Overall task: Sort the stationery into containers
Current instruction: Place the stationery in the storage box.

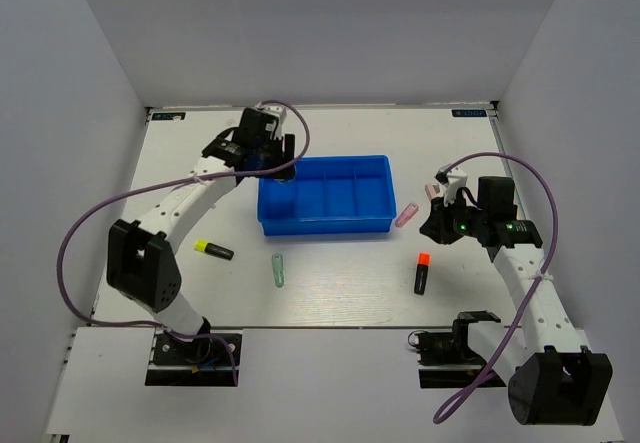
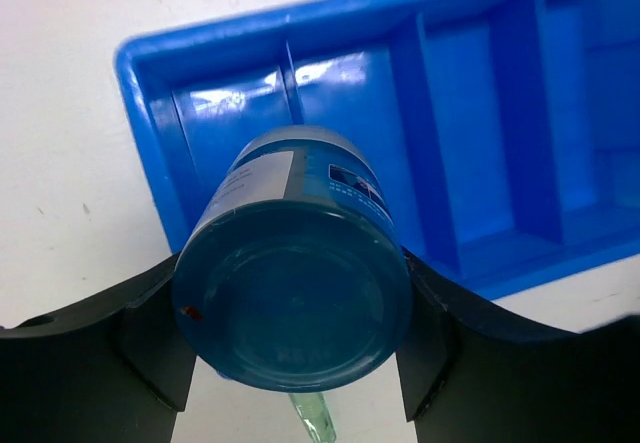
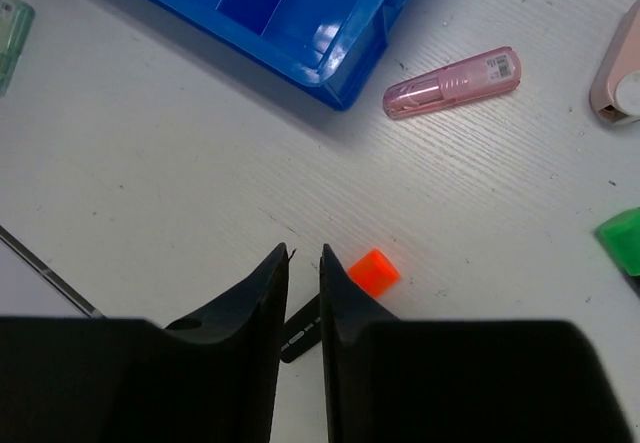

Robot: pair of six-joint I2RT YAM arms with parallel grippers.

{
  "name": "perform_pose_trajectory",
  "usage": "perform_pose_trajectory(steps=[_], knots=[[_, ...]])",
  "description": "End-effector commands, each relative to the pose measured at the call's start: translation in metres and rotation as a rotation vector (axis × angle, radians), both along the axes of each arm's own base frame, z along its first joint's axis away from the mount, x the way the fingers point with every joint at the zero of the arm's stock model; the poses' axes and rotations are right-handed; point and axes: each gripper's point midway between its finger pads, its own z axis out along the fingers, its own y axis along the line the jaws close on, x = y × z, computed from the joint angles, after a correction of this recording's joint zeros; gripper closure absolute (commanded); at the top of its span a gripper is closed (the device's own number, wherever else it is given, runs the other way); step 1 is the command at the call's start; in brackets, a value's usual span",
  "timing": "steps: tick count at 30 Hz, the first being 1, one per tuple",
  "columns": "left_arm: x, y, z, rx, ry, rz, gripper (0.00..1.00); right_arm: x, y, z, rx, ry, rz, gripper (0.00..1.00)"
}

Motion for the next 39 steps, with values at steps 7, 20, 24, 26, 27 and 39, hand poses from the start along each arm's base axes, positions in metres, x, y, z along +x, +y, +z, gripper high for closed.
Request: perform_pose_trajectory(steps=[7, 20, 24, 26, 27, 39], knots=[[0.009, -0.008, -0.031, 0.094, 0.063, 0.003, 0.95, 0.007, -0.003, 0.014, -0.010, -0.039, -0.015, 0.64], [0.004, 0.005, -0.060, 0.187, 0.125, 0.019, 0.55, 0.008, -0.005, 0.012, -0.016, -0.030, -0.019, 0.26], [0.006, -0.002, -0.052, 0.171, 0.116, 0.001, 0.31, 0.010, -0.006, 0.010, -0.026, -0.028, -0.029, 0.25], [0.007, -0.005, -0.049, 0.172, 0.110, -0.008, 0.26, 0.010, -0.007, 0.009, -0.028, -0.022, -0.033, 0.25], [0.009, -0.005, -0.045, 0.169, 0.105, -0.007, 0.22, 0.010, -0.007, 0.008, -0.029, -0.019, -0.033, 0.25], [0.008, -0.001, -0.028, 0.197, 0.082, 0.001, 0.20, 0.016, -0.013, 0.006, -0.052, -0.021, -0.072, 0.25]])
